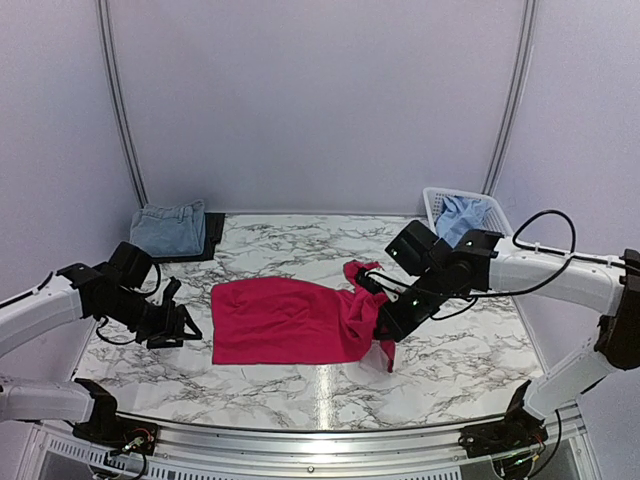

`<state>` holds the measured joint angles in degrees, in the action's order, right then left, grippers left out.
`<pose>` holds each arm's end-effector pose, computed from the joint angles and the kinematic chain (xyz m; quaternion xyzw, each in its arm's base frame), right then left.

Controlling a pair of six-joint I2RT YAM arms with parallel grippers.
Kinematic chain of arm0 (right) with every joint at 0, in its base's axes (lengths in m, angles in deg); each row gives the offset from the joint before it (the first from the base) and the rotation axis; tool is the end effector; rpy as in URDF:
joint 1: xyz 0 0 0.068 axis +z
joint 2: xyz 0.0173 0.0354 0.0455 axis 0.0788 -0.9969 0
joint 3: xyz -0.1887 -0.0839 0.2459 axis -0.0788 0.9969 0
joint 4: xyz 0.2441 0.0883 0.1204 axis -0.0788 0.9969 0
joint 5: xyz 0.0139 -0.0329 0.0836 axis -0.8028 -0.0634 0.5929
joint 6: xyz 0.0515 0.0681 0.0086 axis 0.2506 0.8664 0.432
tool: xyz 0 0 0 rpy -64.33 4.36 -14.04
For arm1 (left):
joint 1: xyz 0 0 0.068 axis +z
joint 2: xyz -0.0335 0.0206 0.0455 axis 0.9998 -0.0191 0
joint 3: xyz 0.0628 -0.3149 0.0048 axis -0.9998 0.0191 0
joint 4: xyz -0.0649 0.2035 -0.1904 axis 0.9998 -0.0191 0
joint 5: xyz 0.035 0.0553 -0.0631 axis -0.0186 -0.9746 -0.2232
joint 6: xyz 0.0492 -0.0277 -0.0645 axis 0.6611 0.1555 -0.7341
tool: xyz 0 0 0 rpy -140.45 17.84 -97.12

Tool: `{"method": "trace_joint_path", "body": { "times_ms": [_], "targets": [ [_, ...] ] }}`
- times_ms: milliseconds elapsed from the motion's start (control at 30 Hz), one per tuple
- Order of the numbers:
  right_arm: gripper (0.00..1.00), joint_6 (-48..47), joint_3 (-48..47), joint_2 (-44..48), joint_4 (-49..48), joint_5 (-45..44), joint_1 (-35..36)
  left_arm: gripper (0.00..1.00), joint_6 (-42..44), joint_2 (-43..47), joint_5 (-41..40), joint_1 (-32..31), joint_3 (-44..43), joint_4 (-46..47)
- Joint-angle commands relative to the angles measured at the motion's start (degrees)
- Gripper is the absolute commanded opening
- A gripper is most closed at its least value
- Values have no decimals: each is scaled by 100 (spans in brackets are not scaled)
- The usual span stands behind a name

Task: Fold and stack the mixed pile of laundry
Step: Flatten out the crumpled T-shirt at the center of the board.

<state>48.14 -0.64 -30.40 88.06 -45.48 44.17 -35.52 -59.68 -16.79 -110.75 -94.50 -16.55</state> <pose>0.1979 0.2493 0.2712 -0.3284 0.9123 0.2006 0.1401 0.1874 -0.1088 0.2236 0.0069 0.9432 -0.2948 0.1528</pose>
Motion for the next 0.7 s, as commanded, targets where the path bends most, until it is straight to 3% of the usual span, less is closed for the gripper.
{"method": "trace_joint_path", "body": {
  "times_ms": [0,333,667],
  "targets": [
    [0,532,86,373,-177,-84,20,58,-905,213,-252,-481,559,388],
    [0,608,110,509,238,-680,-157,58,-1083,-755,-807,-1015,663,1055],
    [0,626,-14,620,321,-904,-252,59,-987,-2005,-1762,-1749,56,1162]
  ]
}}
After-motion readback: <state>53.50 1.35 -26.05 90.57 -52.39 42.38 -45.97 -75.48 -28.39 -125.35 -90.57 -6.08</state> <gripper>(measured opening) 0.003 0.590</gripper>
